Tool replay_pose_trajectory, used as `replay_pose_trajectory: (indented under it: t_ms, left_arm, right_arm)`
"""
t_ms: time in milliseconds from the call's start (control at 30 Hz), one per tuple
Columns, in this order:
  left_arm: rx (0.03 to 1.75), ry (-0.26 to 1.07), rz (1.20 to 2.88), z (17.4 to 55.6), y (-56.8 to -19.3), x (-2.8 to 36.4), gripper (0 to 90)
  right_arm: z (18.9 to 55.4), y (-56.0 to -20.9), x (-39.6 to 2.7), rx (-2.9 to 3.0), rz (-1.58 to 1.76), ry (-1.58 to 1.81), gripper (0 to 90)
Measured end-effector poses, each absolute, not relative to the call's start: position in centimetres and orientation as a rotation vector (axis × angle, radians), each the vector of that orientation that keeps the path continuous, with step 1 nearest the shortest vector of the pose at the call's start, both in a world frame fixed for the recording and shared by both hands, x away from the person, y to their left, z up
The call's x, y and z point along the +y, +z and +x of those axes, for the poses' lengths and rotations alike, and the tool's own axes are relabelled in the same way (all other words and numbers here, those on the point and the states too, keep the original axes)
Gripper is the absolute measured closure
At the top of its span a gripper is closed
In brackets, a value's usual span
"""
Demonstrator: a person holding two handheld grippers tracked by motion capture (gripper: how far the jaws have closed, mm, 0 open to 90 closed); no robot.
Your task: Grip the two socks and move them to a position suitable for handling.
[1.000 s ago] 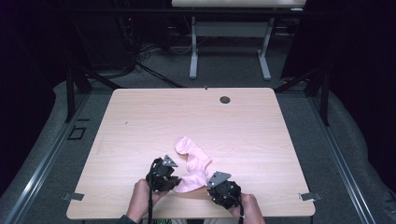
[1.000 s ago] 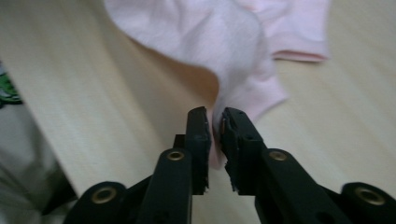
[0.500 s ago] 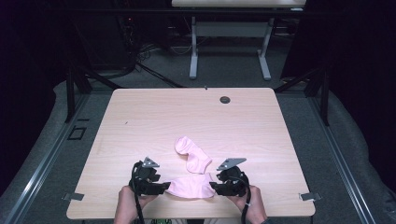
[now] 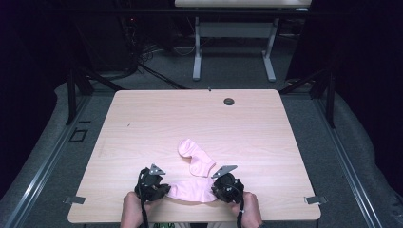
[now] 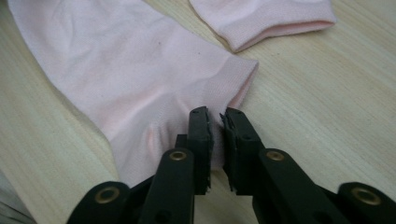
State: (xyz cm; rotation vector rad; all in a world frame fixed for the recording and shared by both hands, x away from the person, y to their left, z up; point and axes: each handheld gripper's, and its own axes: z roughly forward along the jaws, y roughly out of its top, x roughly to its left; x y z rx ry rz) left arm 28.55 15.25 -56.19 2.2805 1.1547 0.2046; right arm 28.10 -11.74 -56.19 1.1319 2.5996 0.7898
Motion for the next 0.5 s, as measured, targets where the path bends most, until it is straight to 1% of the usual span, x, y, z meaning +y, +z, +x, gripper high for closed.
replay_pose_trajectory:
  t_ms: [233,500]
  left_arm:
    - [1.127,0.255,2.252,27.3,-55.7,14.9,88.9]
    - [1.061,0.237,2.235,25.6,-55.8,14.2,89.1]
  right_arm:
    - [27.8,-56.0,-12.5,2.614,1.096,0.822,84.3]
    - [28.1,-55.6,-14.2,2.647,1.093,0.793,84.3]
